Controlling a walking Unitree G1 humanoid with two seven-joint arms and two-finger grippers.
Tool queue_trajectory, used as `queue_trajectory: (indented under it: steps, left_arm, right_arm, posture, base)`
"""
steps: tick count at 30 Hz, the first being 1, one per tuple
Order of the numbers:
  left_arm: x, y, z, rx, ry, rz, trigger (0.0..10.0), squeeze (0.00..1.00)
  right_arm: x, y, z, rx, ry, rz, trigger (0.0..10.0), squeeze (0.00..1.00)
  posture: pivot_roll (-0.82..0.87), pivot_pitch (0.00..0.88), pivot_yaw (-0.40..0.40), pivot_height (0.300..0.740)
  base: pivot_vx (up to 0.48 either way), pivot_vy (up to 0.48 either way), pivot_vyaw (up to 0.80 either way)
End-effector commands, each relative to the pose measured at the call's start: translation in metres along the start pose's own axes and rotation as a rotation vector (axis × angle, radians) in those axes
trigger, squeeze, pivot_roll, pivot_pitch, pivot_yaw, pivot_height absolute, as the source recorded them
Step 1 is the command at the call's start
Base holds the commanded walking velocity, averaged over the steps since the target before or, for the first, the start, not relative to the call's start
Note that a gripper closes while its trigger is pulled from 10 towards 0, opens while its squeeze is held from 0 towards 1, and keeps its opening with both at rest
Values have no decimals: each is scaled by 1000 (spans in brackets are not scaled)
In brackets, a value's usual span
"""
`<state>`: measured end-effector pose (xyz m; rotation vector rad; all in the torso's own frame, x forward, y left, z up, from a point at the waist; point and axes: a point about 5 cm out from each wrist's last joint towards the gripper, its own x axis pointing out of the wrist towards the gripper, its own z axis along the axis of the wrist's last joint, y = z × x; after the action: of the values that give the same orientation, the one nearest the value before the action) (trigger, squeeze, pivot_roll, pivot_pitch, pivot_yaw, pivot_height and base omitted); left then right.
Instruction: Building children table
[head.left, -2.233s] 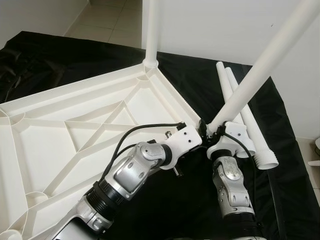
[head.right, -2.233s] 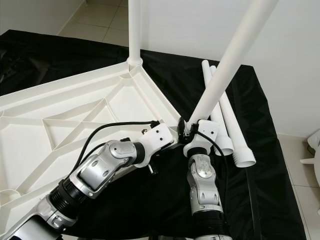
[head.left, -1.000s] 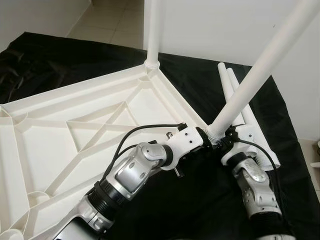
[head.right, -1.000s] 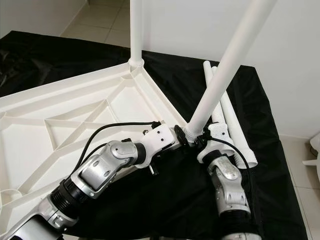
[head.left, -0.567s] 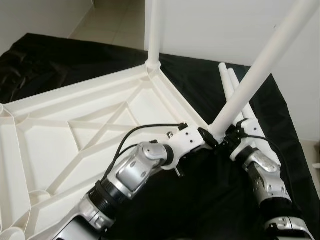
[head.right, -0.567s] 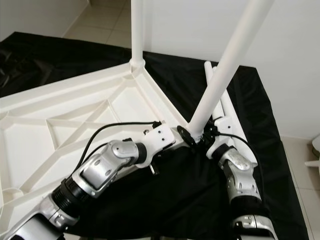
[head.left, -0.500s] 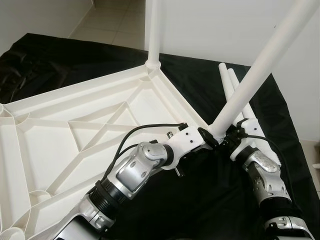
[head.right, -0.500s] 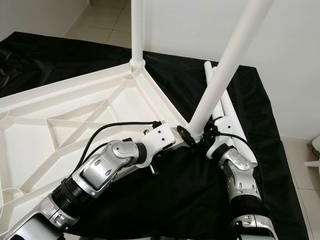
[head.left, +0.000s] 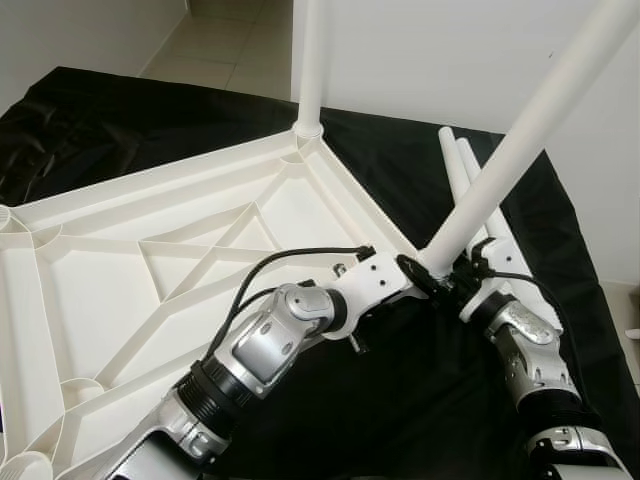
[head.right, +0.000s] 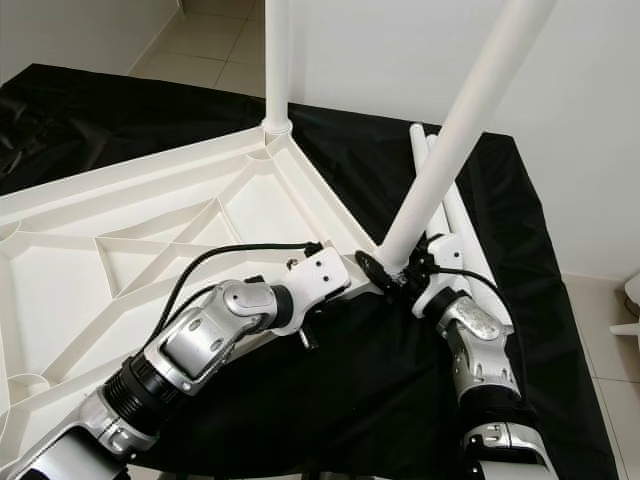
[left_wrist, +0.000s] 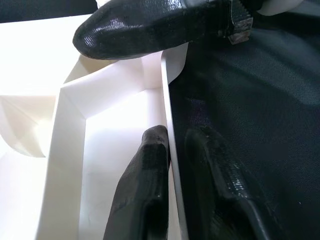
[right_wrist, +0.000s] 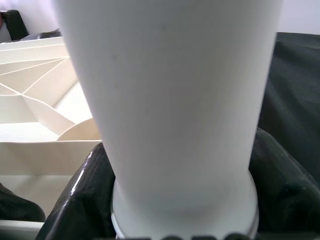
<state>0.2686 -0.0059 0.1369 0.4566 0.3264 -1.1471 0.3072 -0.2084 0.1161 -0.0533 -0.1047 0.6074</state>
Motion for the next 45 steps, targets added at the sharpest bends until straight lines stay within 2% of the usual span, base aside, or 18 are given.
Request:
queue_trajectory:
  steps: [1, 14, 17, 23, 25, 30, 31, 34, 37, 45]
  left_arm:
    - [7, -15, -29, -73, 120, -101, 10000, 0]
    - [7, -16, -29, -75, 118, -102, 10000, 0]
    - [7, -16, -29, -77, 119, -103, 10000, 0]
    - [7, -17, -29, -76, 119, -104, 10000, 0]
    - [7, -17, -30, -75, 120, -105, 10000, 0]
    - [7, -17, -30, -74, 121, -106, 10000, 0]
    - [7, -17, -30, -74, 120, -106, 10000, 0]
    - [8, -18, -29, -74, 120, -107, 10000, 0]
    - [9, -18, -29, -73, 119, -109, 10000, 0]
    - [9, -19, -30, -70, 120, -116, 10000, 0]
  right_arm:
    - [-9, -8, -6, 34, 31, -70, 10000, 0]
    - [1, 7, -6, 48, 8, -234, 10000, 0]
    - [5, 12, -6, 39, 30, -310, 10000, 0]
    - [9, 21, -3, 67, 1, -337, 10000, 0]
    - [12, 28, -4, 87, 3, -433, 10000, 0]
    - [13, 34, -5, 104, 8, -550, 10000, 0]
    - [13, 37, -4, 106, 8, -617, 10000, 0]
    - [14, 41, -5, 116, 12, -672, 10000, 0]
    - [15, 48, -7, 99, 60, -758, 10000, 0]
    - [13, 47, -7, 97, 65, -771, 10000, 0]
  posture:
    - [37, 101, -50, 740]
    - [33, 101, -56, 740]
    - [34, 99, -57, 740]
    - [33, 97, -57, 740]
    - [37, 92, -61, 740]
    - [36, 90, -63, 740]
    - [35, 89, -64, 740]
    - [35, 87, -66, 740]
    - [33, 83, -67, 740]
    - [33, 77, -67, 740]
  base:
    - [0, 0, 0]
    - [0, 0, 0]
    - [0, 0, 0]
    - [0, 0, 0]
    - [0, 0, 0]
    - [0, 0, 0]
    - [0, 0, 0]
    - [0, 0, 0]
    - [0, 0, 0]
    - [0, 0, 0]
